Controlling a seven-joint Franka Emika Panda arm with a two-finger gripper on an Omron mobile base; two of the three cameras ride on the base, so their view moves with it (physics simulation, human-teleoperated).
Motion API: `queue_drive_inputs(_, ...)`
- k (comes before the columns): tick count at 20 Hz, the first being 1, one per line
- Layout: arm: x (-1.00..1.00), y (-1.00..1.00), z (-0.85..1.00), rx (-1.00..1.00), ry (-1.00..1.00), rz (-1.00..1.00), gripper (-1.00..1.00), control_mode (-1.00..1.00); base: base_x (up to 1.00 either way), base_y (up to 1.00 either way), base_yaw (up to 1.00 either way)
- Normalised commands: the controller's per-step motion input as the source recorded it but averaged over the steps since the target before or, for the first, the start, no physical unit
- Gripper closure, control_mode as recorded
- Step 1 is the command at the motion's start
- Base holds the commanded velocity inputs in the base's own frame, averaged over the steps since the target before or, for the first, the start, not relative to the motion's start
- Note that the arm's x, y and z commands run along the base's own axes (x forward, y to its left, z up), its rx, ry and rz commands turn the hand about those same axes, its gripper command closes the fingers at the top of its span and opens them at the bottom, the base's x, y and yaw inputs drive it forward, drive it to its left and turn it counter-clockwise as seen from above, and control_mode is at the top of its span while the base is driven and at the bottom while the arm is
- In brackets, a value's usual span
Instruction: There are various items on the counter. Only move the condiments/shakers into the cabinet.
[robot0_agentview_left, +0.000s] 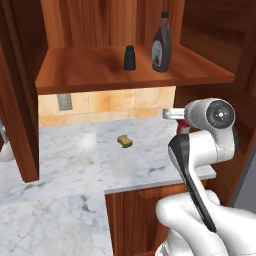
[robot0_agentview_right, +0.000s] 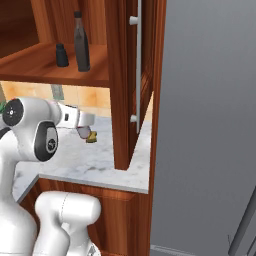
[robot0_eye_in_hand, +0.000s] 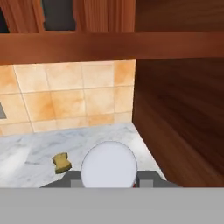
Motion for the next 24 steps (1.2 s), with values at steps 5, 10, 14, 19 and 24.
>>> queue_drive_inputs(5, -0.15, -0.4, 1.0, 0.06, 0.23, 0.0, 1.0, -1.0, 0.0, 0.0, 0.0)
queue_drive_inputs(10, -0.07, -0.16, 0.51, 0.01, 0.03, 0.0, 1.0, -1.0, 0.0, 0.0, 0.0)
queue_drive_inputs(14, -0.26, 0.0, 0.44, -0.08, -0.35, 0.01, 1.0, -1.0, 0.0, 0.0, 0.0)
queue_drive_inputs(19, -0.08, -0.09, 0.28, 0.0, -0.07, -0.02, 1.0, -1.0, 0.0, 0.0, 0.0)
queue_drive_inputs(24, -0.18, -0.38, 0.51, 0.03, -0.08, 0.04, 1.0, -1.0, 0.0, 0.0, 0.0)
